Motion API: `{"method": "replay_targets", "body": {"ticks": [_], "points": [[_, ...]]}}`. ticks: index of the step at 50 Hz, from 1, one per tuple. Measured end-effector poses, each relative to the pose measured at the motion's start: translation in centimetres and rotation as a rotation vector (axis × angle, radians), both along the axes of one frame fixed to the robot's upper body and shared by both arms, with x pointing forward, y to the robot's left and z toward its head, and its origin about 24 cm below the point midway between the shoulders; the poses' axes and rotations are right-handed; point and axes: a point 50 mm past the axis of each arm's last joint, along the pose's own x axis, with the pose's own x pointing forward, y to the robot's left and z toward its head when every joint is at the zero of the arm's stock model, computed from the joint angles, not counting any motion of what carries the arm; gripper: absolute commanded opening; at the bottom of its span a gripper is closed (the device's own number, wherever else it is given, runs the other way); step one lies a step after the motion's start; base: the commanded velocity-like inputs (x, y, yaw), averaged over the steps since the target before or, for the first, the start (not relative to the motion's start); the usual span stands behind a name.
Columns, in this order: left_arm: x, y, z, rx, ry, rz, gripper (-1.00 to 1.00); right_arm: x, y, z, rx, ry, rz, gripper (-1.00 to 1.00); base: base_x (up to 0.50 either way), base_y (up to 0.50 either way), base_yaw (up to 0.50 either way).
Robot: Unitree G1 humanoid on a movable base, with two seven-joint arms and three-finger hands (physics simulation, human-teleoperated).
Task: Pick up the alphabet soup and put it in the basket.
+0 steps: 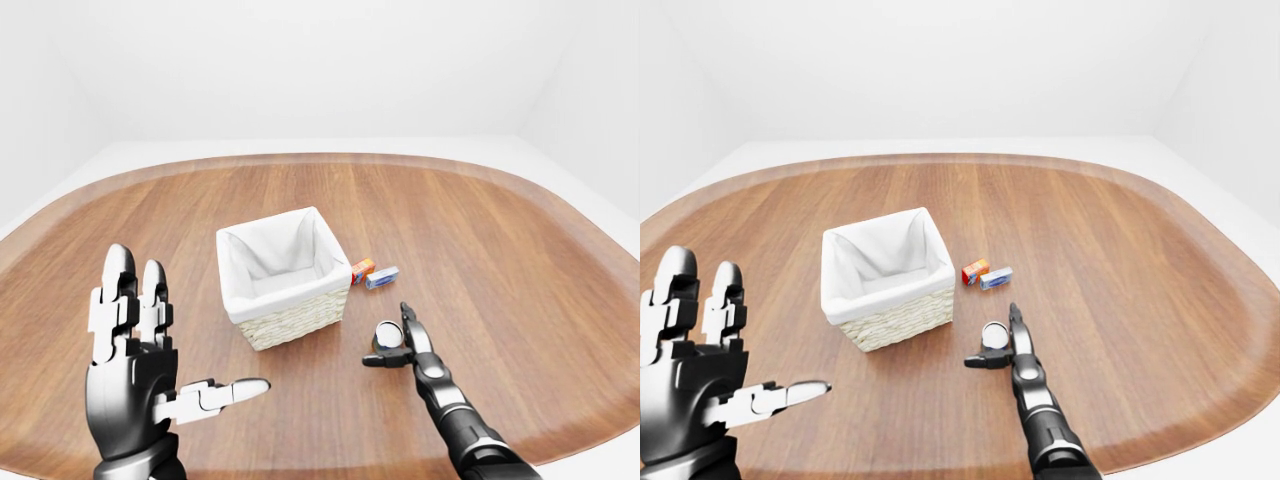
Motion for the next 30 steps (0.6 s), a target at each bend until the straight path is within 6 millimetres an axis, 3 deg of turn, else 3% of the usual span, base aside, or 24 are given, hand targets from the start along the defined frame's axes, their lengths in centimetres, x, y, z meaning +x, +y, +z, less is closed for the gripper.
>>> {"method": "replay_targets", "body": {"ticks": [8,30], "points": [[-0.1,0.0,0.1,-0.001,-0.002,-0.004,1.00,0.3,0.8,-0.1,-0.028,0.017,0.030,1.00,0.00,0.00,0.00],[-0.5,-0.1,0.2,-0.007,-0.002,-0.015,1.00,1.3,0.5,0.0,-0.058,0.052,0.027,1.00,0.00,0.00,0.00]]}}
